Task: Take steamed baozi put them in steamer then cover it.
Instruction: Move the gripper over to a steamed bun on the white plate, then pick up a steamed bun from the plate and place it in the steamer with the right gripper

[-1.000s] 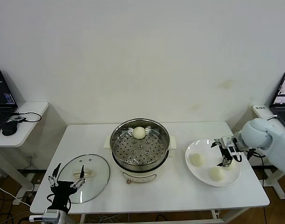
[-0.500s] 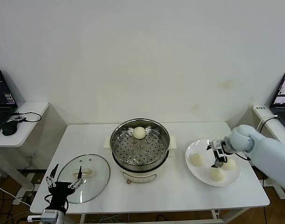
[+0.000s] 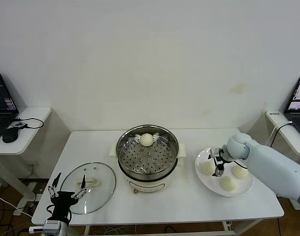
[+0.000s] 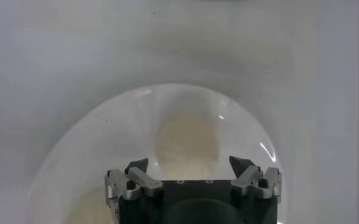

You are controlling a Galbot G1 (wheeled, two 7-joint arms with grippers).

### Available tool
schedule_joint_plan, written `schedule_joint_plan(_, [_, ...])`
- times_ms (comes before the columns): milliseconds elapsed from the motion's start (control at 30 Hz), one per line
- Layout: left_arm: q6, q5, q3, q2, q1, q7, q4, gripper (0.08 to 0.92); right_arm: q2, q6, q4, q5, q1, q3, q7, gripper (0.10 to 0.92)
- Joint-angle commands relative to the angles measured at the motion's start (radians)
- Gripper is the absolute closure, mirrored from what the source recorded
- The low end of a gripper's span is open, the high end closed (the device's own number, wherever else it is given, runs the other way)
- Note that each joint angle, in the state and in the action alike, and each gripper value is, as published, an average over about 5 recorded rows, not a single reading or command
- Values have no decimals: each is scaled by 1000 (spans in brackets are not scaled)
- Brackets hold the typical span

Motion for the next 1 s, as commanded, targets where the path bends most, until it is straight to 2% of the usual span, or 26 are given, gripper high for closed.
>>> schedule_joint_plan(33, [0, 0, 0, -1, 2, -1, 0, 177, 35, -4, -32, -11, -8, -1, -6, 259])
schedule_joint_plan(300, [-1, 0, 2, -7, -1, -3, 1, 177, 8, -1, -10, -6, 9, -4, -29, 362])
schedule_joint_plan(500, [-1, 0, 5, -8, -2, -5, -3, 177, -39, -14, 48, 53, 84, -63, -42, 398])
schedule_joint_plan(800, [-1, 2, 24, -4, -18, -5, 5, 177, -178, -104, 235, 291, 433, -248, -44, 399])
schedule_joint_plan(1000, [-2, 0, 24, 3, -23, -5, 9, 177, -158, -192, 353, 451, 697, -397, -3, 390])
